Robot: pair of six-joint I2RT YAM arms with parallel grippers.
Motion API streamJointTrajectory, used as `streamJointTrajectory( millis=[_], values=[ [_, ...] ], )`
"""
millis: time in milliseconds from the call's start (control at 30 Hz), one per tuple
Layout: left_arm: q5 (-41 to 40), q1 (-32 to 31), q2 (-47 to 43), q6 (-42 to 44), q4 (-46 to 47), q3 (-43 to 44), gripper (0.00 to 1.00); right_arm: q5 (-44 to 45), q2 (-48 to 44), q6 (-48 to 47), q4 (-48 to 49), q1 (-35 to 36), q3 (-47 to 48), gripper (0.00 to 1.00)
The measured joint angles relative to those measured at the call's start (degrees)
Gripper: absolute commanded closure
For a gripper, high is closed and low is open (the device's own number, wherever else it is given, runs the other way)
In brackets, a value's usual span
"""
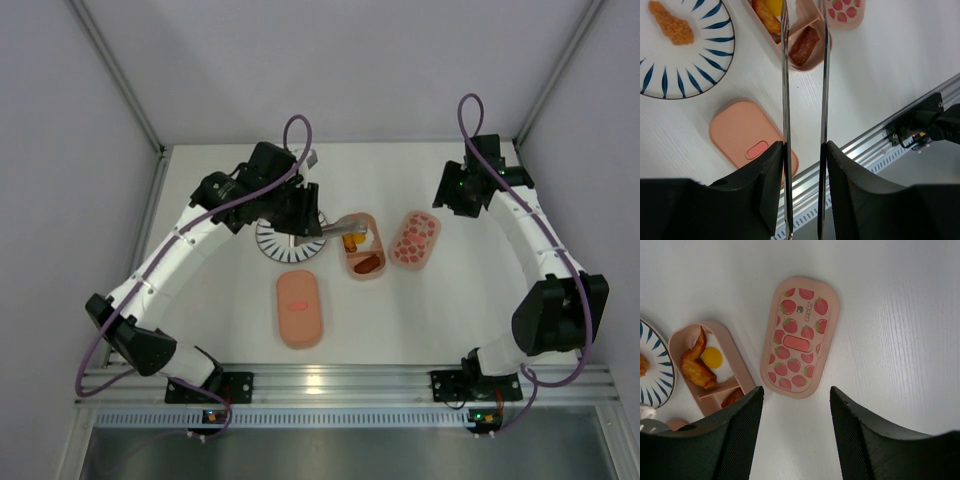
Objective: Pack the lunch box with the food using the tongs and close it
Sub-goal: Place the fake food on the plate, then pick up the fake food from the packing box.
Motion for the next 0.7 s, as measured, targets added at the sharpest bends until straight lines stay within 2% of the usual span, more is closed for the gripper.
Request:
streamJointTrajectory(
  millis=[300, 700],
  values=[
    [2.58, -5.16, 2.21, 4.11, 0.44, 1.31, 0.57, 0.02, 0.0, -0.02, -0.17, 0.0, 0.0, 0.45],
    [1.4, -6.03, 4.72, 7.39, 0.35, 1.29, 0.57, 0.04, 0.0, -0.04, -0.24, 0.0, 0.0, 0.45]
  ],
)
